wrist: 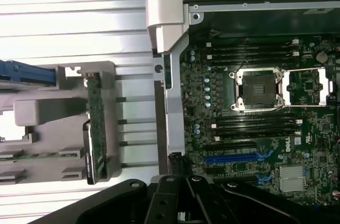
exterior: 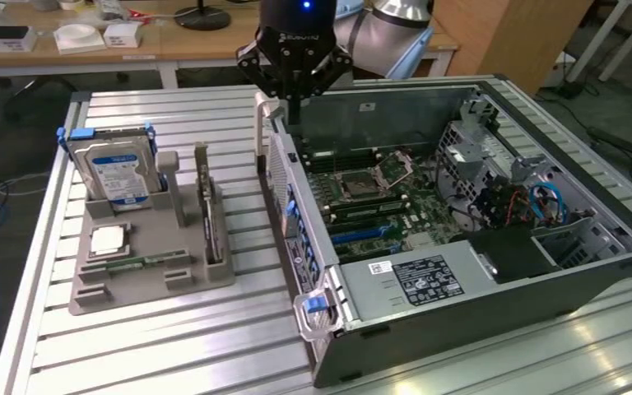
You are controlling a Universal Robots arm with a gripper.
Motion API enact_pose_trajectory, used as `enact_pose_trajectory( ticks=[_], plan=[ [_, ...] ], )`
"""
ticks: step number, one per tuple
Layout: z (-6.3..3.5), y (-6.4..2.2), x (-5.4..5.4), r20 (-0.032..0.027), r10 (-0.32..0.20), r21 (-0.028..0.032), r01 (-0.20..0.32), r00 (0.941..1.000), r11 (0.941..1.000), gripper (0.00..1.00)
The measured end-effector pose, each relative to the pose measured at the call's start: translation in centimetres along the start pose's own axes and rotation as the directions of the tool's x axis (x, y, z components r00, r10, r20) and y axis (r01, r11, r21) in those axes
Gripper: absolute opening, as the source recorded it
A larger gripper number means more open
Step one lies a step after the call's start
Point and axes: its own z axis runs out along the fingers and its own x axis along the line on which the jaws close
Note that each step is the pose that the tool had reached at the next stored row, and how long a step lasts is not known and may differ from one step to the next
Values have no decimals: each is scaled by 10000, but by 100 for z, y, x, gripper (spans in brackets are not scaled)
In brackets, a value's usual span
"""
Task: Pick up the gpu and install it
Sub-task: 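Reach for the gpu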
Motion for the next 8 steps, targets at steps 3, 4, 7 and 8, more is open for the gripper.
enact_pose_trajectory(
  ticks=[3, 4, 7, 8],
  plan=[
    [0, -6, 71, 0, -1, -1, 1, 10000, 10000, 10],
    [0, -8, 97, 0, -1, -1, 1, 10000, 10000, 10],
    [-1, -13, 174, 0, 0, -2, 0, 10000, 10000, 10],
    [-1, -15, 199, 0, 0, -3, 0, 10000, 10000, 10]
  ],
)
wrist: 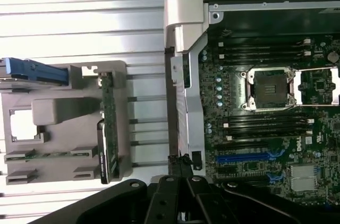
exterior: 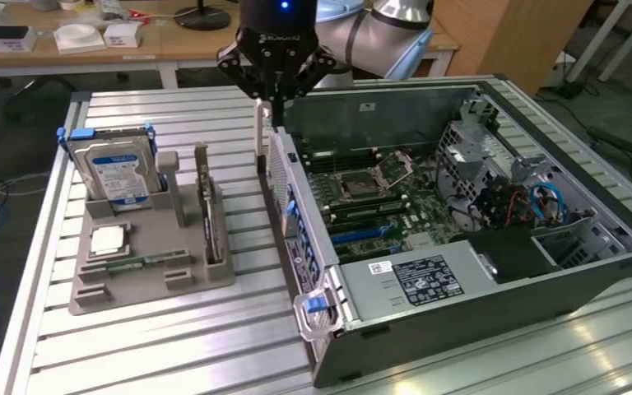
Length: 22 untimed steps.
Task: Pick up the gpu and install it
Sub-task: 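Reach for the gpu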
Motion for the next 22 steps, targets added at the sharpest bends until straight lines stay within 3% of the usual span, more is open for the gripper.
enact_pose_trajectory(
  ticks=[22],
  plan=[
    [1, -41, 538, -25, -1, -4, 1, 10000, 10000, 10]
  ],
)
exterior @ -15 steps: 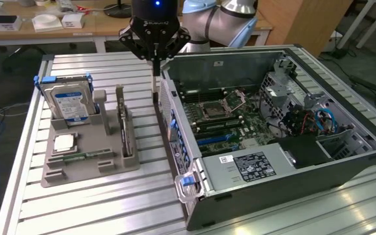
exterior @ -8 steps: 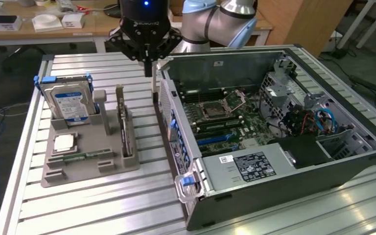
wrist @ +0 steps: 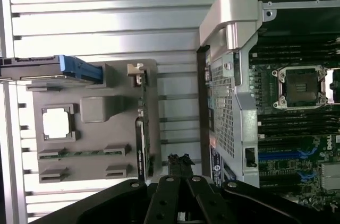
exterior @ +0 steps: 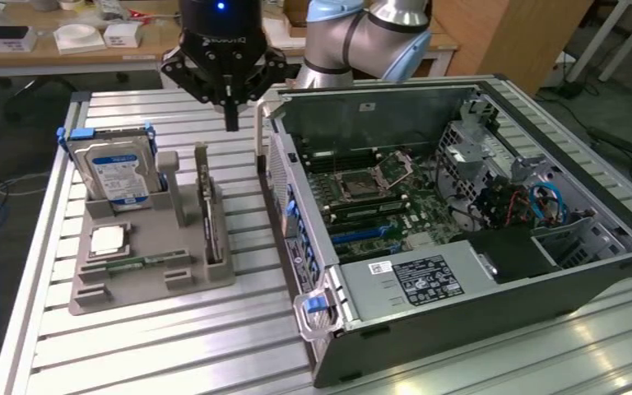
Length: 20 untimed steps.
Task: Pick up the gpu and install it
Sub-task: 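Reach for the gpu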
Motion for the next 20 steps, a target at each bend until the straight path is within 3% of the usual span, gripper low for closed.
enact_pose_trajectory(
  ticks=[20],
  plan=[
    [2, -38, 513, -31, 3, -3, -3, 10000, 10000, 10]
  ],
)
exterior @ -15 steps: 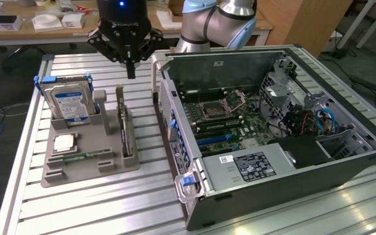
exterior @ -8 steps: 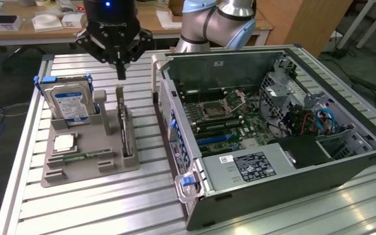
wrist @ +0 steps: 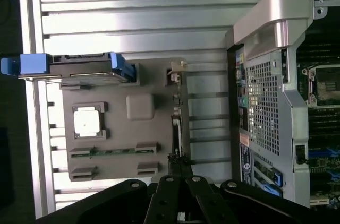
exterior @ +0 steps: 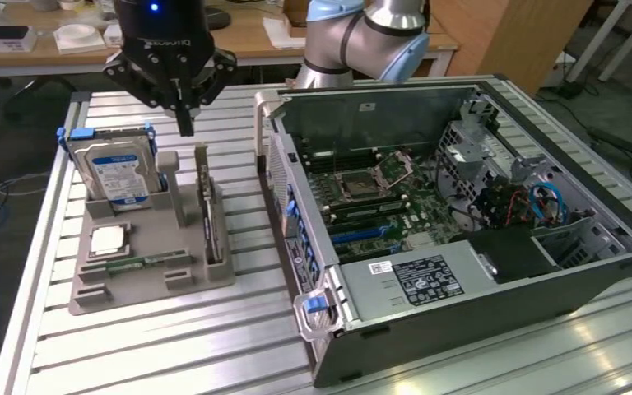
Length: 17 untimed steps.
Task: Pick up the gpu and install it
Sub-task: 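Reach for the gpu, then pick up the gpu and move the gpu toward the slot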
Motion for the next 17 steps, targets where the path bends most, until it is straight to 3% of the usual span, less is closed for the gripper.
enact_pose_trajectory(
  ticks=[3, 17],
  plan=[
    [1, -4, 53, -6, 2, 0, -2, 10000, 10000, 10],
    [1, -4, 53, -8, 1, -1, -1, 10000, 10000, 10]
  ],
)
